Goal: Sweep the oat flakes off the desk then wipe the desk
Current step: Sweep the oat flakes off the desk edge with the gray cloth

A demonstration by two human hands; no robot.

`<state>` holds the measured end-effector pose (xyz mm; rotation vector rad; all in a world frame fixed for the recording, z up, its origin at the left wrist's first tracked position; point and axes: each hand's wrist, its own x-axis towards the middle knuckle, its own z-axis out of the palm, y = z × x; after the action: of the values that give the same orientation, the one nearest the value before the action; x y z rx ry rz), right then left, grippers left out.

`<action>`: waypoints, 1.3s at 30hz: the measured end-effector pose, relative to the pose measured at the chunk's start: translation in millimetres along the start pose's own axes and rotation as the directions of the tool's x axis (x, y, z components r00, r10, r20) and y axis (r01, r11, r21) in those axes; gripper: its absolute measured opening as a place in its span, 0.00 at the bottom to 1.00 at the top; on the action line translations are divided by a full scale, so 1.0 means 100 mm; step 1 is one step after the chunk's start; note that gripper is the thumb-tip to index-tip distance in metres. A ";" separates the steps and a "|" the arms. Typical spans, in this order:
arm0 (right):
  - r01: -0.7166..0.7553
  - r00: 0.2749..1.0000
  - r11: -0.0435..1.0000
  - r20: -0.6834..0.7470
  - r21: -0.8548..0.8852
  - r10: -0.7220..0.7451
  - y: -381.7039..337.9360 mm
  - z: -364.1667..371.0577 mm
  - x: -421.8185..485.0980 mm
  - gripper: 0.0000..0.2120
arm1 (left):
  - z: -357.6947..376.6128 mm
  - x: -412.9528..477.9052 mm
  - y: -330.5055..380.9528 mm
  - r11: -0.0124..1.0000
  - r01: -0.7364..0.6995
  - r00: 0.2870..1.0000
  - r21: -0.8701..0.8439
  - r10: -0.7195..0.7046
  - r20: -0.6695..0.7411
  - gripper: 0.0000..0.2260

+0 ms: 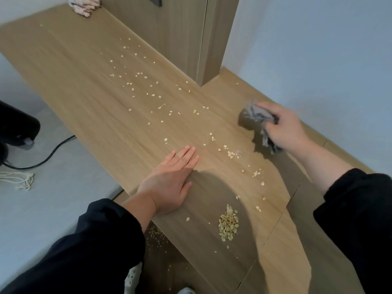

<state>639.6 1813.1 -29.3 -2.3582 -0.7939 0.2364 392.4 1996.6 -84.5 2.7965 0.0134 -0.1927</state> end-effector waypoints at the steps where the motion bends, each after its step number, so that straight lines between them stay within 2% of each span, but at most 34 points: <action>1: -0.021 0.999 0.999 -0.036 -0.040 0.019 0.12 -0.07 0.09 0.25 | 0.00 0.00 0.00 1.000 0.000 1.000 0.001 0.000 -0.003 0.33; 4: -0.122 0.992 0.983 -0.056 -0.135 0.116 0.42 0.02 0.27 0.24 | -0.01 0.00 0.01 1.000 0.006 1.000 0.019 -0.005 -0.024 0.32; 7: -0.243 0.956 0.951 -0.212 -0.190 0.202 0.37 0.36 0.41 0.23 | -0.03 0.00 0.01 0.998 -0.004 1.000 0.063 0.006 -0.029 0.31; 9: -0.295 0.935 0.935 -0.260 -0.195 0.241 0.26 0.54 0.59 0.23 | -0.03 -0.01 0.02 0.997 0.000 1.000 0.074 0.002 -0.029 0.30; 13: -0.384 0.887 0.918 -0.319 -0.104 0.334 0.02 0.75 1.00 0.26 | -0.02 -0.02 0.02 0.997 0.005 0.999 0.083 -0.001 -0.038 0.30; 19: -0.403 0.812 0.914 -0.447 0.034 0.375 -0.23 0.94 1.35 0.22 | -0.02 0.00 0.00 0.996 -0.003 0.998 0.093 0.008 -0.062 0.28; 21: -0.351 0.876 0.936 -0.364 -0.034 0.316 -0.28 0.96 1.44 0.21 | -0.01 0.00 -0.01 0.995 -0.006 0.997 0.099 0.013 -0.070 0.28; 23: -0.223 0.963 0.968 -0.180 -0.117 0.201 -0.31 0.91 1.51 0.23 | 0.01 0.00 -0.01 0.995 0.000 0.998 0.100 0.006 -0.062 0.28; 25: -0.087 0.996 0.984 -0.005 -0.153 0.087 -0.30 0.81 1.52 0.24 | 0.00 0.00 -0.01 0.996 -0.010 0.997 0.092 0.017 -0.071 0.29; 27: 0.034 0.991 0.992 0.132 -0.122 -0.018 -0.27 0.72 1.35 0.25 | 0.00 0.00 -0.01 0.995 -0.005 0.998 0.104 0.011 -0.064 0.29; 30: 0.185 0.933 0.982 0.320 -0.033 -0.165 -0.32 0.61 0.83 0.28 | -0.01 0.01 0.00 0.993 0.000 0.998 0.120 0.007 -0.063 0.28; 32: 0.150 0.896 0.989 0.421 0.016 -0.143 -0.35 0.48 0.59 0.28 | 0.00 0.01 0.00 0.993 0.003 0.998 0.119 0.005 -0.062 0.28; 34: 0.021 0.932 0.993 0.356 0.112 -0.060 -0.37 0.33 0.59 0.26 | -0.01 0.00 0.01 0.994 0.003 0.998 0.114 0.005 -0.067 0.28; 36: -0.006 0.985 0.989 0.174 0.147 -0.020 -0.32 0.24 0.78 0.25 | 0.00 0.00 0.00 0.995 0.005 0.998 0.096 0.000 -0.057 0.29; 37: 0.019 0.992 0.996 0.120 0.091 -0.030 -0.27 0.25 0.91 0.25 | 0.00 0.00 0.01 0.996 0.002 0.998 0.092 0.003 -0.060 0.29; 39: 0.042 0.990 0.999 0.132 -0.027 -0.039 -0.15 0.34 1.08 0.26 | 0.00 0.00 0.00 0.996 -0.004 0.998 0.089 0.009 -0.062 0.29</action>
<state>707.0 1904.6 -43.5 -2.3704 -0.9126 0.3684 392.3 1996.4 -84.1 2.8899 0.0108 -0.1072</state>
